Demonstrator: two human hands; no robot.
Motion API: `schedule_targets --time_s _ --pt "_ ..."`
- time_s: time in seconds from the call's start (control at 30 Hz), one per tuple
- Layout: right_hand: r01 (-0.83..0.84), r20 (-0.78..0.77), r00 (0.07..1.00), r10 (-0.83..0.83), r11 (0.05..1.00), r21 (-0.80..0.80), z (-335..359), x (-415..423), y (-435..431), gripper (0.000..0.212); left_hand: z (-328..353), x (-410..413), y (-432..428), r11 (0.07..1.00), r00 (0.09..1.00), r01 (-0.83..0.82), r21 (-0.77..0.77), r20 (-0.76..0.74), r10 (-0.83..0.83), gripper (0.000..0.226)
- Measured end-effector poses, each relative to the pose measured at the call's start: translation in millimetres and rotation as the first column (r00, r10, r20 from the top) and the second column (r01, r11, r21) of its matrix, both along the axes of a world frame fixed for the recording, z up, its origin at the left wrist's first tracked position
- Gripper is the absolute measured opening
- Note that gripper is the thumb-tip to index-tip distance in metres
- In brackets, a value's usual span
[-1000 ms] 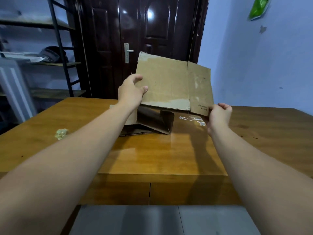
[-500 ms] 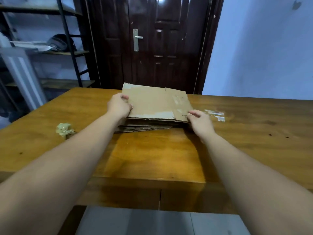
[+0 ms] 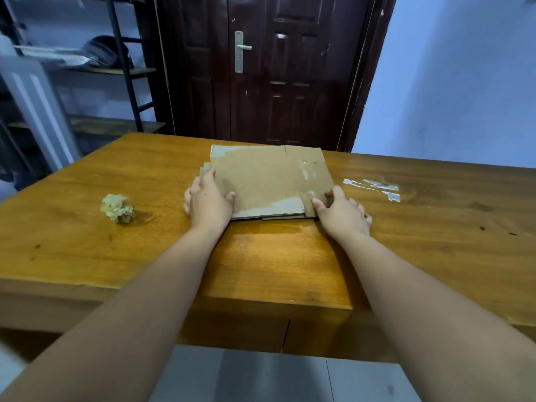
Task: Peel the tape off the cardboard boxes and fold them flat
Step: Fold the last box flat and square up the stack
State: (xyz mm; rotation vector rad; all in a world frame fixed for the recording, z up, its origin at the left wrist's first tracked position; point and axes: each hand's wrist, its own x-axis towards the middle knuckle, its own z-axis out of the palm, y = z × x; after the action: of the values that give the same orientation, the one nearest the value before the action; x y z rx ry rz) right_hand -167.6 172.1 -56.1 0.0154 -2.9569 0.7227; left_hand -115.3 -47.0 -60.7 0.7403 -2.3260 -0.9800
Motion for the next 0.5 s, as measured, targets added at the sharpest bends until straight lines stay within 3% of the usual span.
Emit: schedule_targets --time_s 0.1,0.2,0.33,0.4,0.5 --pt "0.004 0.076 0.997 0.005 0.994 -0.112 7 -7 -2 0.053 -2 -1 -5 0.999 1.0 0.009 0.046 -0.011 -0.008 0.058" --pt "0.003 0.098 0.995 0.034 0.936 -0.352 13 -16 -10 0.059 0 2 -7 0.998 0.998 0.041 0.041 -0.039 -0.04 0.053" --pt "0.024 0.006 1.0 -0.024 0.886 -0.462 15 -18 -20 0.029 3 6 -12 0.97 0.987 0.072 0.231 -0.158 -0.035 0.048" --pt "0.054 -0.016 0.998 -0.068 0.9 -0.433 14 -21 -24 0.029 6 8 -16 0.91 0.963 0.139 0.391 -0.266 -0.032 0.05" --pt "0.104 0.019 0.994 -0.105 0.915 -0.391 16 -23 -27 0.043 12 12 -17 0.708 0.92 0.266 0.654 -0.391 0.016 0.057"
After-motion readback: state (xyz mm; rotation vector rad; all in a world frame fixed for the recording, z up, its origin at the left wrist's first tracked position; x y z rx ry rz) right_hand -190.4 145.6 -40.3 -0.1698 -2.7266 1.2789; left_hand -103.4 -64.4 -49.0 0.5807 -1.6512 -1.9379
